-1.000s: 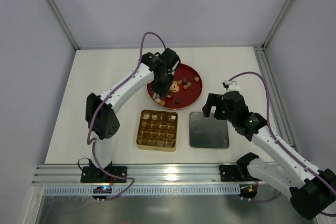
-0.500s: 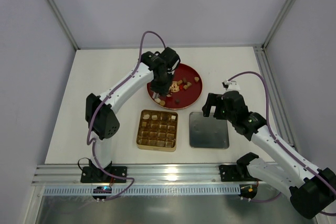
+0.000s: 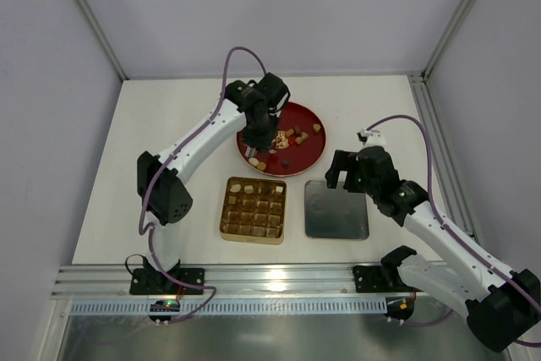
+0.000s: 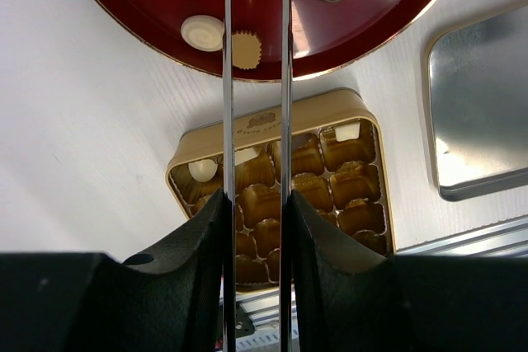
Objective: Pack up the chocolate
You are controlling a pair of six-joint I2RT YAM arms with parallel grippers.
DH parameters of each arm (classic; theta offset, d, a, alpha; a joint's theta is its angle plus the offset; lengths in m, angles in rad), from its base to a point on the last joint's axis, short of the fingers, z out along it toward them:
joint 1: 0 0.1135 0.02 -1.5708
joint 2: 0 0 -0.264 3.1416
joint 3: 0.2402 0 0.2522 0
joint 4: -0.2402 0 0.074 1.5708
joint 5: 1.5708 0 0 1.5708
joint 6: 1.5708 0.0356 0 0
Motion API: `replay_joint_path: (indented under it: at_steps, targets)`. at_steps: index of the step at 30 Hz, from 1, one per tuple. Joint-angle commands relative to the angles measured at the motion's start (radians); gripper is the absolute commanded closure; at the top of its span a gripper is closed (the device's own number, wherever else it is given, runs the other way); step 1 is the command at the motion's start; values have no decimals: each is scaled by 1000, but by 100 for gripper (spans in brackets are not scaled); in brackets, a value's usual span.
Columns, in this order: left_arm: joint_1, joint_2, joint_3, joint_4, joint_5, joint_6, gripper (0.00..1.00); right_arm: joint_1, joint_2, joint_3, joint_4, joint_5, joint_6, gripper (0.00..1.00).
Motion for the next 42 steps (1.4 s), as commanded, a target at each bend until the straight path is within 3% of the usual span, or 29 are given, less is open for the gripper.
replay_joint_path:
  at_steps: [1, 14, 29, 42]
  targets:
    - [7, -39, 58, -18, -12, 10, 68, -3, 0, 11, 32, -1, -6, 0]
    - [5, -157, 0, -54, 19, -17, 68, -3, 13, 14, 42, 1, -6, 0]
    - [-7, -447, -308, -35, 62, -79, 68, -3, 33, 33, 52, 14, 10, 0]
    - [-85, -628, -492, -43, 68, -145, 68, -4, 37, 28, 45, 36, 25, 0]
